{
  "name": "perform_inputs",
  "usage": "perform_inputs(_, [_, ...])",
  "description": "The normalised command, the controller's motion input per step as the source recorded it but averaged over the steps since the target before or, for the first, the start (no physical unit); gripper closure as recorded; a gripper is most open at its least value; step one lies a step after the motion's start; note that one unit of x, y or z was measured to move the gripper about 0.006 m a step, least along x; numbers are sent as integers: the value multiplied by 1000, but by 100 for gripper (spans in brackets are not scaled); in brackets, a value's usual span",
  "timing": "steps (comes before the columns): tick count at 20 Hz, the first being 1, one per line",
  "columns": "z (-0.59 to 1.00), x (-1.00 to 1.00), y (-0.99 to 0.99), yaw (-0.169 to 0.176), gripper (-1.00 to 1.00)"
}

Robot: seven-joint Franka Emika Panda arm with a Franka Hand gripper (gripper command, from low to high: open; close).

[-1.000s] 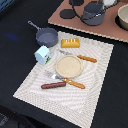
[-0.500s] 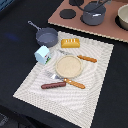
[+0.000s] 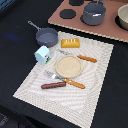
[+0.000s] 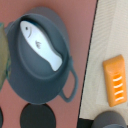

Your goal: Interact with the objects in diverse but meaningful ways.

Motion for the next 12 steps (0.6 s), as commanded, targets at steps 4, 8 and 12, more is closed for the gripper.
perform_inputs(4, [0,239,-900,0,-100])
perform_inputs(8, [-109,203,-941,1,-100])
perform_inputs(12, [-313,14,-909,20,-100])
